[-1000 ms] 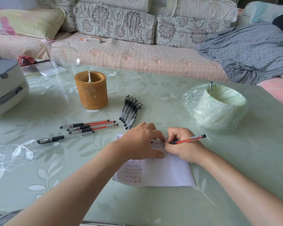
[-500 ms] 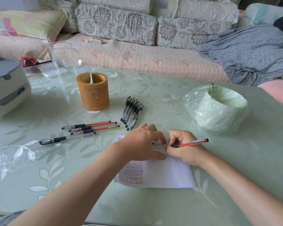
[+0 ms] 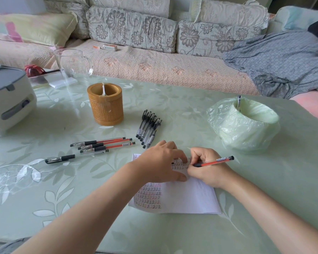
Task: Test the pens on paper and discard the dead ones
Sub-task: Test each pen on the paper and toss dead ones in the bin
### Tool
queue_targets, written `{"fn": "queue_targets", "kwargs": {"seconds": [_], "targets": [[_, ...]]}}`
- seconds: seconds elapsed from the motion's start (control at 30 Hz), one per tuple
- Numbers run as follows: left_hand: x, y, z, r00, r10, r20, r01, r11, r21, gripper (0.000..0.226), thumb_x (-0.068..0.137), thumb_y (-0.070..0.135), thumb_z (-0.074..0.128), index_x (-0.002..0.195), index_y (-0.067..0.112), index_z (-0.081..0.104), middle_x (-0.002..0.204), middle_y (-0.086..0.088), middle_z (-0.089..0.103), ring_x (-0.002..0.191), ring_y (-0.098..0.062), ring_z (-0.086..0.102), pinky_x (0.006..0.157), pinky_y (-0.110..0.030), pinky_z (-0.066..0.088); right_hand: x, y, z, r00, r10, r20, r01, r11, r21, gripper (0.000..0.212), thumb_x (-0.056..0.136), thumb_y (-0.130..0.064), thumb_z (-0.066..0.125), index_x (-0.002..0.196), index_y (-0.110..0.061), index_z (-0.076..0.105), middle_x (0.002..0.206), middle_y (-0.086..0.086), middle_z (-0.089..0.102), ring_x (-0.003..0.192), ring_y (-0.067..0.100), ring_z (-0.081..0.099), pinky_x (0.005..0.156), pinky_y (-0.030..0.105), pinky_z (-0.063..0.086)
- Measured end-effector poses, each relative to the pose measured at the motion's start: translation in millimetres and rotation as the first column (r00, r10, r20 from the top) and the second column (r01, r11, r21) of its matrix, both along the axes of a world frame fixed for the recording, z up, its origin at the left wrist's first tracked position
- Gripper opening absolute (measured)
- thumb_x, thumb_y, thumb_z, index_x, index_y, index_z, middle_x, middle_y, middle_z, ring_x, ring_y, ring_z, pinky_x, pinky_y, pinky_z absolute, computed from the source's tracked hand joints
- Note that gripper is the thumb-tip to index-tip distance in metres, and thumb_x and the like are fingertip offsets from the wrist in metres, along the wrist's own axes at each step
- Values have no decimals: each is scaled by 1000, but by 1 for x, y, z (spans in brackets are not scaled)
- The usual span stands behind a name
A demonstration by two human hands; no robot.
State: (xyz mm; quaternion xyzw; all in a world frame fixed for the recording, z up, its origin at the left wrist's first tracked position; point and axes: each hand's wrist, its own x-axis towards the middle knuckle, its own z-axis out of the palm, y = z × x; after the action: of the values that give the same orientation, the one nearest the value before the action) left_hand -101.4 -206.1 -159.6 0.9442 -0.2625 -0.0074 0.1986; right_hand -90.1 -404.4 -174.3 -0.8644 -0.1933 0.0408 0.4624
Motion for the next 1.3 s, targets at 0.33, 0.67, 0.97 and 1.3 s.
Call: {"fn": "queue_targets", "kwargs": {"seconds": [0.33, 0.67, 0.97, 1.3], "targets": [[2, -1, 1, 1000, 2, -12, -1, 1000, 12, 52, 70, 63, 71, 116, 41, 59, 107, 9, 49, 100, -11, 42, 77, -24, 38, 1, -2, -2, 999, 41, -19, -40, 999, 12, 15, 65, -12, 64, 63, -12, 48, 57, -9, 43, 56, 11, 37, 54, 31, 28], [3, 0, 2, 1000, -6, -17, 6, 1000, 5, 52, 70, 62, 72, 115, 40, 60, 106, 8, 50, 100, -12, 43, 80, -25, 40, 0, -1, -1, 998, 39, -45, -38, 999, 32, 15, 64, -15, 66, 62, -14, 51, 57, -10, 46, 56, 10, 40, 55, 32, 31], [1, 0, -1, 1000, -6, -4, 6, 1000, -8, 53, 70, 63, 72, 116, 41, 59, 106, 9, 49, 99, -11, 41, 83, -27, 43, -1, 0, 5, 996, 27, -80, -26, 999, 21, 17, 60, -13, 61, 60, -11, 44, 57, -4, 40, 56, 12, 35, 54, 30, 24], [5, 23, 15, 996, -29, -79, 28, 1000, -9, 41, 82, 42, 72, 120, 35, 58, 105, 12, 54, 95, -5, 47, 83, -23, 43, 0, -4, 15, 951, -57, -303, 177, 906, 384, 17, 88, 10, 61, 82, -5, 55, 53, 4, 49, 42, 8, 41, 37, 17, 25]]}}
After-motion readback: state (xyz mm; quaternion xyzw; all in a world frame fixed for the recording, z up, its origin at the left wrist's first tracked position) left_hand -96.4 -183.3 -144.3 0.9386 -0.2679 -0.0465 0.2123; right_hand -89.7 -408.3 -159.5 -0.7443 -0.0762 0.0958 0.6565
